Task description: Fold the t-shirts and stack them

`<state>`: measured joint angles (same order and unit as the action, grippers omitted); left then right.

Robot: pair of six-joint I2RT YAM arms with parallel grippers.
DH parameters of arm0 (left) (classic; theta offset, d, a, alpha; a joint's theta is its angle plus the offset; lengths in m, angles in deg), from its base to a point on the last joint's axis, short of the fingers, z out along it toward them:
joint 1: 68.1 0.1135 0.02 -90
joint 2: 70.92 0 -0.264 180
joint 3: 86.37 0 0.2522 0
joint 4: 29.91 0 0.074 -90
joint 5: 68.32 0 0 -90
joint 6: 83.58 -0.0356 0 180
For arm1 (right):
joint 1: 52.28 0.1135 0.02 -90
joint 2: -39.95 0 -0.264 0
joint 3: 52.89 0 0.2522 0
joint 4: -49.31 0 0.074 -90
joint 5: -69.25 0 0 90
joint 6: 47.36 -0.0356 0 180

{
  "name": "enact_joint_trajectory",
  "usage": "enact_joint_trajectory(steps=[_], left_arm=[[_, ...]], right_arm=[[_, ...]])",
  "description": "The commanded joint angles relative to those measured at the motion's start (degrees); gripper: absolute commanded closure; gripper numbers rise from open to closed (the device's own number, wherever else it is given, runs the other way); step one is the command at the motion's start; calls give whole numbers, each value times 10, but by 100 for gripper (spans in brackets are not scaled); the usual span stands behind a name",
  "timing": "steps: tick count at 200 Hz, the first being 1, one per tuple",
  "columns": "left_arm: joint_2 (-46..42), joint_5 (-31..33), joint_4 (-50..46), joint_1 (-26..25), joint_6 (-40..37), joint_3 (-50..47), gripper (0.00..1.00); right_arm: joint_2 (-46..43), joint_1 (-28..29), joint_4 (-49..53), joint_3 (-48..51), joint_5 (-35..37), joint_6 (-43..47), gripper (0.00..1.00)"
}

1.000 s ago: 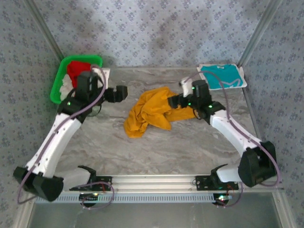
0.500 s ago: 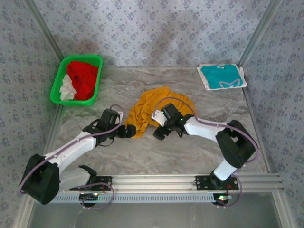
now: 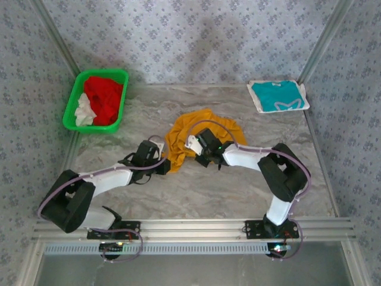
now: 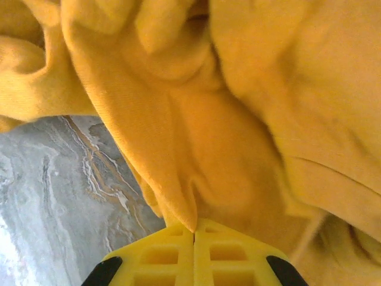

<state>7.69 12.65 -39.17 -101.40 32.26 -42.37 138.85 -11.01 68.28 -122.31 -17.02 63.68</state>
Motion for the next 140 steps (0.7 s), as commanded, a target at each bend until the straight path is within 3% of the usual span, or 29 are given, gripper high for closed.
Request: enact_joint_trajectory(steps=[1, 46, 69, 83, 87, 101, 112, 120, 140], left_arm=[[-4, 36, 26, -2, 6, -7, 100], [-99, 113, -23, 5, -11, -28, 100], [-139, 110, -55, 11, -35, -13, 100], [-149, 68, -63, 10, -62, 3, 100], [-149, 54, -66, 8, -70, 10, 94], [-145, 14, -66, -10, -102, 25, 54], [-136, 1, -48, -35, -124, 21, 35], [-126, -4, -30, -54, -133, 13, 27], [-90, 2, 12, -84, -131, 2, 23]], right_arm=[[-87, -43, 27, -16, -49, -51, 100], [-196, -161, 30, 4, -204, -190, 100], [-214, -198, 35, -3, -236, -249, 100], [-214, -218, 44, -15, -265, -274, 100], [-213, -223, 43, -18, -274, -281, 100], [-209, -229, 36, -23, -292, -301, 100], [-208, -231, 32, -25, -294, -311, 100], [-205, -233, 30, -28, -292, -318, 100], [-202, -243, 18, -34, -292, -350, 100]])
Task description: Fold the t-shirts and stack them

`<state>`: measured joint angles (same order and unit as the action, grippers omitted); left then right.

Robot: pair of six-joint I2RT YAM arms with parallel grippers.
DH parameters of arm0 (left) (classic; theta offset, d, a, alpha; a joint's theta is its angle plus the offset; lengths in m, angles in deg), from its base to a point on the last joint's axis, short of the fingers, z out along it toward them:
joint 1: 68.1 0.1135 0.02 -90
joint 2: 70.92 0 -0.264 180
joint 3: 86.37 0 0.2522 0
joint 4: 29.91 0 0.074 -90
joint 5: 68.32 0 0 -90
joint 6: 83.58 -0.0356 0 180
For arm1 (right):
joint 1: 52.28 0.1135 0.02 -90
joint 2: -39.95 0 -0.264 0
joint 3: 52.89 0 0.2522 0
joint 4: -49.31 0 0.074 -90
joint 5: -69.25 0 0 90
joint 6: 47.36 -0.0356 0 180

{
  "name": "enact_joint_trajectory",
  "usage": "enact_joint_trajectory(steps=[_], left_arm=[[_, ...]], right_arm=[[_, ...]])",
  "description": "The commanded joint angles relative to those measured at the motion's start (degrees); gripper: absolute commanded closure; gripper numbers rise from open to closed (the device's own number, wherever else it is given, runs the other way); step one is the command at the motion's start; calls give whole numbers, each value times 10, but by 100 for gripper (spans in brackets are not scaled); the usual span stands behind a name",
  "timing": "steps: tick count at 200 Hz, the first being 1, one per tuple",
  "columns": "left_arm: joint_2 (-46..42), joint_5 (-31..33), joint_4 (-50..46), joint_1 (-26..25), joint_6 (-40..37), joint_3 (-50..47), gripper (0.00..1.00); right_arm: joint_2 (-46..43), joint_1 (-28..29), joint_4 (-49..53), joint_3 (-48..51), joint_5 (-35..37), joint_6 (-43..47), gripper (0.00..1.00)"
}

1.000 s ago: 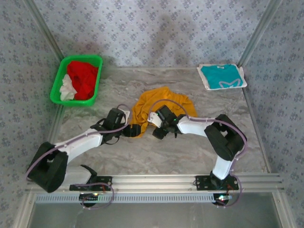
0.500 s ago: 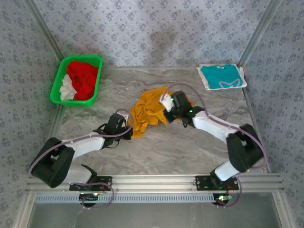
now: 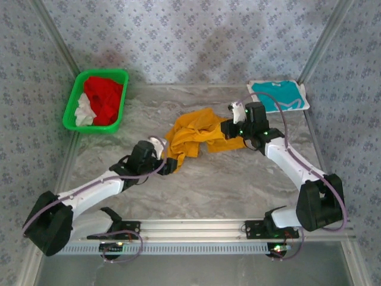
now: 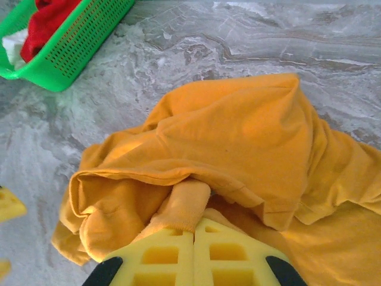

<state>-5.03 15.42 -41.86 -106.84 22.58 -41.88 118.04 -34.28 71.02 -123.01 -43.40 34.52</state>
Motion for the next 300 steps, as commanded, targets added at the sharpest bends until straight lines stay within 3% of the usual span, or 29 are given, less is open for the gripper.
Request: enact_joint_trajectory(steps=[1, 31, 51, 63, 84, 103, 129, 161, 200, 225, 249, 300], left_arm=[[39, -25, 41, -31, -33, -3, 22], [130, 7, 96, -39, -18, 7, 20], [185, 52, 122, -39, -22, 29, 35], [212, 82, 125, -38, -24, 50, 49], [231, 127, 115, -28, -13, 79, 100], [193, 154, 101, -18, -10, 78, 100], [72, 178, 70, 3, -18, 46, 100], [-99, 174, -40, 41, -43, 47, 100], [-242, 178, -149, 56, -65, 94, 100], [-284, 159, -182, 56, -74, 127, 100], [-302, 121, -212, 56, -88, 171, 100], [-301, 44, -305, 53, -135, 327, 100]], right_arm=[[6, -11, -10, -27, -29, -60, 100], [2, -17, -25, -32, -43, -90, 100], [6, -22, -28, -36, -51, -106, 100], [8, -30, -32, -35, -60, -121, 100], [2, -54, -43, -29, -69, -158, 100], [-19, -80, -42, -29, -60, -182, 100], [-48, -115, -32, -40, -58, -204, 100], [-77, -119, 38, -92, -51, -152, 100], [-151, -121, 111, -142, 26, -93, 100], [-205, -121, 143, -171, 78, -87, 100], [-252, -119, 170, -200, 83, -90, 100], [-345, -113, 253, -278, 138, -73, 100]])
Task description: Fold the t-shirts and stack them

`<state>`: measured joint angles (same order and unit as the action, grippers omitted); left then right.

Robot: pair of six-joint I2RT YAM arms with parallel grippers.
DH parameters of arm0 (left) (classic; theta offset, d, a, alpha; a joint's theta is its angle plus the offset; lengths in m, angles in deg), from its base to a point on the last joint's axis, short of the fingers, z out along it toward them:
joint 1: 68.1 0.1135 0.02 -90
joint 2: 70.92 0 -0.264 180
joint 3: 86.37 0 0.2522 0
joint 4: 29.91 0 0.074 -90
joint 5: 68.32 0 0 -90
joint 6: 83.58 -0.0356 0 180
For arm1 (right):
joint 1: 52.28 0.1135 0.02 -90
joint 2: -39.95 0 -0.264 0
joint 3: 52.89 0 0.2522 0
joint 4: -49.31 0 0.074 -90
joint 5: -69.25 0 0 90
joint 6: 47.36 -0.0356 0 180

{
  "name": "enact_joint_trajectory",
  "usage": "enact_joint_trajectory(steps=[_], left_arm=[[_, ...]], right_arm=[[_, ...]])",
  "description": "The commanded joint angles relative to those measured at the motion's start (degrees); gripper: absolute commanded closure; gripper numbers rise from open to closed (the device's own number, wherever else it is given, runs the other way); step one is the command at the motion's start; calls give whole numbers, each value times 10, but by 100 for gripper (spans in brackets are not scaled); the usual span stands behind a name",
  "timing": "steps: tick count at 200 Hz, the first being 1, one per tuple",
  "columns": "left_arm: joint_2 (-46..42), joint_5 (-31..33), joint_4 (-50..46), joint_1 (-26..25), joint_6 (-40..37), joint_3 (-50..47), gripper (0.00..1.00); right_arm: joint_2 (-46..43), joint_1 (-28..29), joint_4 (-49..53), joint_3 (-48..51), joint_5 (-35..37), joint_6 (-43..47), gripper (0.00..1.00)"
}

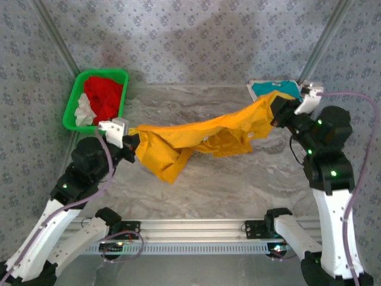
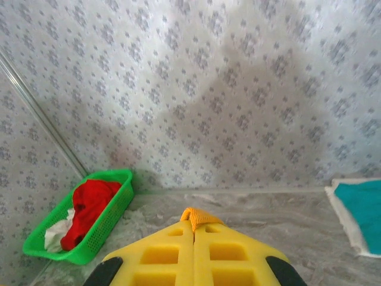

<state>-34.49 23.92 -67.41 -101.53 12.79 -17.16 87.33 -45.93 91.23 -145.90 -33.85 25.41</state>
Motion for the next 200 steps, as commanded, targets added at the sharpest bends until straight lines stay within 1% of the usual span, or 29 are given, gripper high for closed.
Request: enact_joint_trajectory(steps=[1, 27, 38, 61, 77, 94, 105, 113, 117, 130, 135, 141, 146, 165, 187, 194, 200], left_arm=[[-6, -42, -52, 0, -38, 83, 100], [16, -74, -102, -1, -50, 173, 100], [31, -76, -130, 0, -54, 211, 100], [74, -55, -190, 0, -73, 279, 100], [115, -40, -208, 0, -93, 320, 100], [166, -6, -207, 3, -128, 351, 100], [204, -2, -198, 16, -149, 364, 100], [234, -20, -191, 40, -154, 375, 100], [248, -39, -184, 57, -153, 378, 100], [293, -129, -156, 136, -124, 380, 100], [311, -165, -129, 167, -111, 379, 100], [337, -193, -110, 198, -102, 376, 100], [358, -205, -99, 214, -102, 375, 100], [453, -208, -77, 232, -140, 378, 100], [569, -243, -52, 242, -180, 398, 100], [609, -252, -43, 245, -191, 407, 94], [649, -257, -41, 247, -202, 423, 92]], right_arm=[[-39, 3, 52, -52, 44, 18, 100], [-48, 3, 88, -104, 42, 11, 100], [-45, 3, 94, -125, 40, 9, 100], [-26, 2, 91, -155, 49, 5, 100], [1, 2, 87, -174, 51, 11, 100], [46, 3, 75, -188, 74, 19, 100], [88, 3, 66, -198, 89, 26, 100], [116, 3, 46, -202, 100, 29, 100], [132, 3, 38, -204, 105, 29, 100], [194, 2, 37, -230, 111, 36, 100], [216, 1, 37, -244, 118, 41, 100], [249, -1, 33, -257, 122, 48, 100], [272, -3, 27, -263, 125, 50, 100], [361, -14, -9, -267, 125, 38, 100], [462, -24, -58, -252, 127, 15, 100], [491, -27, -70, -251, 130, 9, 100], [523, -29, -78, -255, 130, 0, 100]])
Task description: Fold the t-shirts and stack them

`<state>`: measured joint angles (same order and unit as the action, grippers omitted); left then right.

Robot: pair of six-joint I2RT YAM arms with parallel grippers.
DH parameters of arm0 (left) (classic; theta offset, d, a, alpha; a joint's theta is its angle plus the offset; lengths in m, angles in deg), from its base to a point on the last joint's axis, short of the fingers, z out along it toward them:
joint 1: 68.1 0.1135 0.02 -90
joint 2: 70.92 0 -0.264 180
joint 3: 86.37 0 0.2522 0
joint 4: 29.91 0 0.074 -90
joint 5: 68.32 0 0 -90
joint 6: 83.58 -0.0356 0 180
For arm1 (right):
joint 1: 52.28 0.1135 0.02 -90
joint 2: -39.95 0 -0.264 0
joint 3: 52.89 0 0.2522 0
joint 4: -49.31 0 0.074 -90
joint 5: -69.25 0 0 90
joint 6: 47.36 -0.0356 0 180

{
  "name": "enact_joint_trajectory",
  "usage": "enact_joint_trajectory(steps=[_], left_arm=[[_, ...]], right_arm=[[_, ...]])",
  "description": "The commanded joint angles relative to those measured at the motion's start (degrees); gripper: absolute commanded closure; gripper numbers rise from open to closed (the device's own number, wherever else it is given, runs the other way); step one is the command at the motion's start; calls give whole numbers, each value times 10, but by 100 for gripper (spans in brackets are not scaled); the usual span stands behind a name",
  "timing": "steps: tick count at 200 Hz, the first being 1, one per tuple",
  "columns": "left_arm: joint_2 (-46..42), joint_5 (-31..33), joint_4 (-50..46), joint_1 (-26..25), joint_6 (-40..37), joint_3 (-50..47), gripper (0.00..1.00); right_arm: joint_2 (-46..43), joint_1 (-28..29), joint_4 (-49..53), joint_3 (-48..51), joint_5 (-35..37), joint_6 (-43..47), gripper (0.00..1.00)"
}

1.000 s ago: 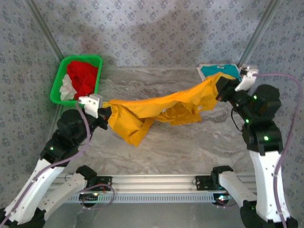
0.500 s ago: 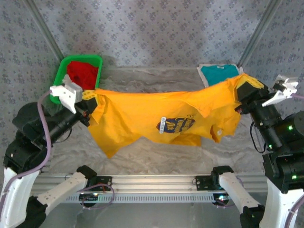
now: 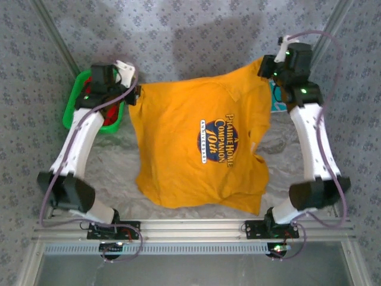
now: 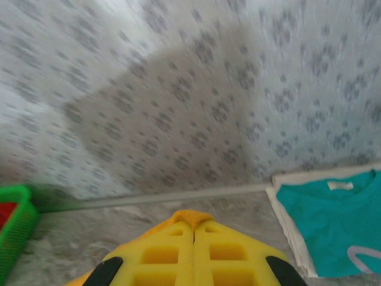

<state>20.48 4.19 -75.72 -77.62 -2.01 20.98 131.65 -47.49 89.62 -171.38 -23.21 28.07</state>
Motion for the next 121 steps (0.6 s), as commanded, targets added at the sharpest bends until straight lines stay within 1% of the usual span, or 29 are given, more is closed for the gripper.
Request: enact_joint_trajectory(steps=[1, 8, 11, 12, 13, 15, 19, 22, 28, 30, 34, 39, 46, 53, 61, 71, 74, 82, 90, 102, 121], left_arm=[[105, -60, 42, 8, -56, 45, 92], [155, -62, 32, 10, -73, 77, 92], [177, -60, 24, 11, -80, 96, 90], [185, -59, 22, 12, -82, 102, 89], [192, -58, 19, 12, -84, 109, 88], [208, -53, 12, 12, -88, 125, 85], [240, -42, -2, 12, -94, 160, 77], [262, -33, -12, 12, -98, 187, 67], [312, -10, -33, 14, -101, 256, 49], [325, -1, -42, 15, -101, 277, 45], [358, 15, -60, 15, -100, 328, 44], [400, 24, -100, 18, -98, 406, 44], [450, 31, -142, 22, -84, 515, 45], [496, 34, -178, 26, -60, 632, 43], [532, 31, -210, 30, -31, 755, 42], [564, 31, -236, 34, 9, 876, 38], [562, 28, -230, 36, 21, 882, 37], [527, 20, -215, 38, 46, 844, 36], [498, 6, -215, 36, 65, 814, 36], [473, -13, -251, 28, 75, 797, 34], [470, 20, -363, -6, 60, 816, 32]], right_arm=[[85, -15, -63, -2, 23, -28, 100], [124, -19, -69, -17, 20, -39, 100], [141, -20, -70, -26, 16, -44, 100], [153, -22, -69, -34, 11, -48, 97], [153, -22, -69, -34, 11, -48, 97], [165, -24, -68, -43, 6, -52, 92], [190, -28, -63, -63, -4, -60, 82], [209, -30, -59, -81, -10, -67, 76], [245, -36, -53, -121, -27, -82, 68], [257, -38, -51, -131, -35, -90, 66], [281, -41, -46, -165, -56, -102, 62], [307, -45, -42, -204, -79, -117, 59], [338, -50, -33, -263, -101, -132, 57], [363, -51, -16, -318, -116, -139, 55], [372, -49, -3, -358, -123, -134, 54], [361, -47, 9, -372, -125, -126, 51], [355, -47, 12, -370, -125, -123, 50], [333, -48, 21, -351, -133, -118, 49], [297, -49, 26, -310, -142, -114, 49], [225, -50, -2, -184, -137, -102, 49], [109, -44, -71, 33, -133, -113, 49]])
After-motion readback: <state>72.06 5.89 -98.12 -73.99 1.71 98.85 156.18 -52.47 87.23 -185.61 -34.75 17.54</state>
